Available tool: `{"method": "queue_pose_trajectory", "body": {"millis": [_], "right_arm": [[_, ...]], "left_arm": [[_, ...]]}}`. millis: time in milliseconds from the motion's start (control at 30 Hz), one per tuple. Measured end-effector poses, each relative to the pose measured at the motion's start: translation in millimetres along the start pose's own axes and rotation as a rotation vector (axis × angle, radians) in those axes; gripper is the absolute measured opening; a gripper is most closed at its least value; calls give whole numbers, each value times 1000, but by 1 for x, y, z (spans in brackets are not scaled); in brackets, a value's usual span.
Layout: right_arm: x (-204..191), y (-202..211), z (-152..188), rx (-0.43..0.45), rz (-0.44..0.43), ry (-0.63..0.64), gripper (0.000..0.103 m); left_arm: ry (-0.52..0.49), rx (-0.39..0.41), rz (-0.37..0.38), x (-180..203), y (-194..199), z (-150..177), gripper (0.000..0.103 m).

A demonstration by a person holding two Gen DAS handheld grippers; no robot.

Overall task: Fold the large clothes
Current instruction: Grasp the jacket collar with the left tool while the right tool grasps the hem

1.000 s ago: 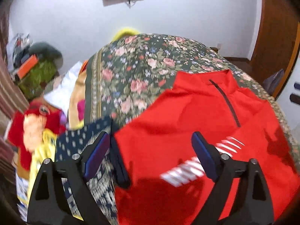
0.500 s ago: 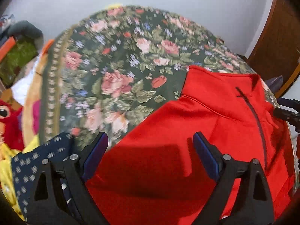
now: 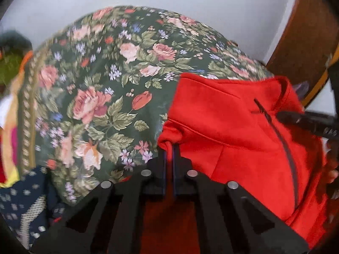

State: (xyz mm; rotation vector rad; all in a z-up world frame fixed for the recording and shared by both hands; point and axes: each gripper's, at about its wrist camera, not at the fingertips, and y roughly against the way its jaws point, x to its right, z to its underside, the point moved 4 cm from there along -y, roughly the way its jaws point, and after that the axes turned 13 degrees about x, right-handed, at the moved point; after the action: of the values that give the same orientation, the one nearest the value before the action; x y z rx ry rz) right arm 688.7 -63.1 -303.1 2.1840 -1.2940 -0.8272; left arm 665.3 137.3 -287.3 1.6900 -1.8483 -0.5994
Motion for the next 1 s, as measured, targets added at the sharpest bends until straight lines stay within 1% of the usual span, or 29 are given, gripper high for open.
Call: {"method": "queue_pose_trajectory", "body": {"millis": [67, 133, 200, 300, 367, 467, 533, 633, 733, 833, 900, 933, 1000], "right_arm": [[-6, 15, 1, 23, 10, 25, 11], [-13, 36, 1, 52, 20, 45, 10], [-21, 58, 1, 76, 4, 43, 10], [-37, 100, 1, 148, 0, 81, 10], [-50, 132, 3, 184, -25, 90, 10], [-66, 170, 12, 211, -46, 112, 10], [-76, 193, 27, 209, -54, 133, 10], [-85, 215, 56, 188, -41, 170, 10], [-89, 229, 89, 152, -39, 186, 11], [-94, 237, 122, 120, -41, 200, 11], [-95, 239, 141, 95, -28, 217, 11], [-96, 240, 152, 83, -24, 220, 11], [-96, 240, 170, 42, -18, 224, 13]], "left_arm": [[-30, 11, -32, 5, 14, -2, 3], [-45, 40, -40, 8, 33, -6, 3], [-59, 79, -43, 12, 60, -11, 3], [-93, 129, -46, 20, 101, -14, 3], [-122, 154, -55, 28, 125, -12, 3], [-133, 163, -53, 37, 158, -1, 3], [-148, 168, -49, 45, 179, 12, 3], [-180, 176, -31, 56, 204, 35, 3], [-193, 140, -15, 63, 220, 69, 3], [-203, 84, -8, 65, 222, 98, 4], [-206, 36, -12, 65, 221, 121, 8], [-197, 5, -11, 64, 219, 134, 12], [-179, -41, -20, 60, 215, 154, 26]]}}
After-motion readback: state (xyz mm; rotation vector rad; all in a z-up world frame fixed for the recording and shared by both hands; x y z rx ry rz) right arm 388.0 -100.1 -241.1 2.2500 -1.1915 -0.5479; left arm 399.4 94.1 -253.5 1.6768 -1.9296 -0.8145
